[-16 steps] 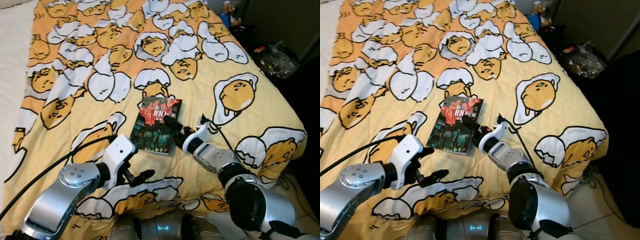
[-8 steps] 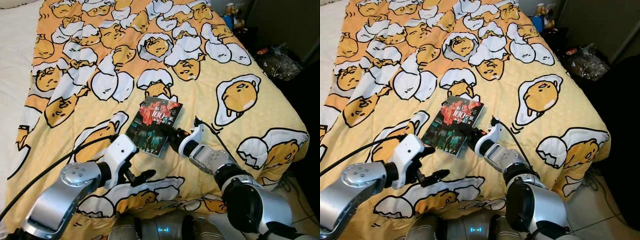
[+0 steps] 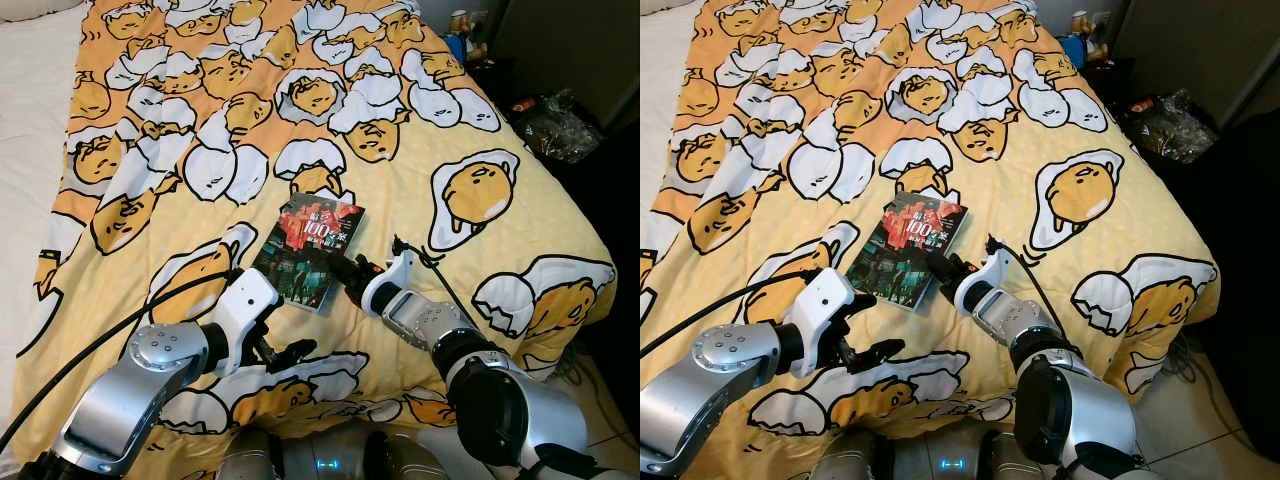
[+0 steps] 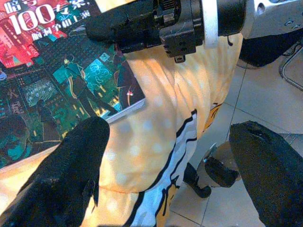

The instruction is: Clean up the room

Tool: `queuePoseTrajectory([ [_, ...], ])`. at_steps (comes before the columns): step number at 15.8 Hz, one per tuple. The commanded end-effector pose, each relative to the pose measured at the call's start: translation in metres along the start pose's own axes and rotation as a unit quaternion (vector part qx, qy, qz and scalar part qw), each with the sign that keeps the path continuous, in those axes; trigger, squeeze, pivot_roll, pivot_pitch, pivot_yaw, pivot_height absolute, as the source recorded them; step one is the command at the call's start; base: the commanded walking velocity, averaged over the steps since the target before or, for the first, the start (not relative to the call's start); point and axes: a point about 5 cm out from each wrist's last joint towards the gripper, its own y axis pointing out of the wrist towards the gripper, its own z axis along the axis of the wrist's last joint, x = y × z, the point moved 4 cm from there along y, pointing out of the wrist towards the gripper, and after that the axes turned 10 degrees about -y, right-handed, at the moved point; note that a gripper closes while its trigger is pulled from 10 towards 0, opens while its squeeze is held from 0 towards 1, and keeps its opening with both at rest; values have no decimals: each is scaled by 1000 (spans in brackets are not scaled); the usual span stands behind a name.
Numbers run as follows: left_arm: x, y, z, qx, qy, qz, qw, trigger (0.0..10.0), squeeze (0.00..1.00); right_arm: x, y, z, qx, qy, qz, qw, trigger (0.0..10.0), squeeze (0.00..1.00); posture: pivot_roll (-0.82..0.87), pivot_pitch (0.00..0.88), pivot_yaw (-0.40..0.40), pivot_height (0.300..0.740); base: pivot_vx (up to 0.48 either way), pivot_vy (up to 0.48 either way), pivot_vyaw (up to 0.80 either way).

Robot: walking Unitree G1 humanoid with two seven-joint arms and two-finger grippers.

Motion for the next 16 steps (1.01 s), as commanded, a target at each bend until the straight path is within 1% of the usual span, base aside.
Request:
queuePoseTrajectory([
  [1, 0, -3, -3, -3, 0, 4, 1000, 10000, 0, 2, 0, -3, -5, 1, -8, 1000, 0, 0, 104, 168, 49, 740, 0, 0, 0],
  [4, -4, -3, -4, -2, 0, 12, 1000, 10000, 0, 2, 0, 0, 2, -14, -10, 1000, 0, 0, 93, 153, 55, 740, 0, 0, 0],
  [5, -7, -2, -3, 6, 2, 23, 1000, 10000, 0, 2, 0, 4, 9, -39, -10, 999, 0, 0, 84, 138, 58, 740, 0, 0, 0],
  [7, -16, 1, 3, 30, 10, 55, 998, 10000, 0, 2, -3, 19, 27, -92, -5, 995, 0, 0, 64, 80, 57, 740, 0, 0, 0],
  [8, -26, 2, 10, 59, 13, 84, 995, 10000, 0, -1, -6, 31, 43, -127, 7, 991, 0, 0, 55, 49, 54, 740, 0, 0, 0],
  [10, -37, 2, 17, 81, 16, 117, 990, 10000, 0, -5, -10, 46, 56, -174, 26, 983, 0, 0, 47, 0, 46, 740, 0, 0, 0],
  [11, -42, 1, 21, 88, 10, 126, 988, 10000, 0, -9, -13, 54, 63, -201, 42, 977, 0, 0, 41, 0, 44, 740, 0, 0, 0],
  [13, -51, 0, 28, 111, -14, 128, 985, 10000, 0, -17, -19, 65, 74, -233, 81, 966, 0, 0, 29, 0, 39, 740, 0, 0, 0],
  [14, -58, -2, 42, 153, -54, 115, 980, 10000, 0, -29, -28, 73, 75, -261, 141, 952, 0, 0, 27, 0, 38, 740, 0, 0, 0],
  [16, -63, -5, 57, 193, -85, 96, 973, 10000, 0, -38, -37, 76, 69, -270, 193, 941, 0, 0, 26, 0, 39, 740, 0, 0, 0],
])
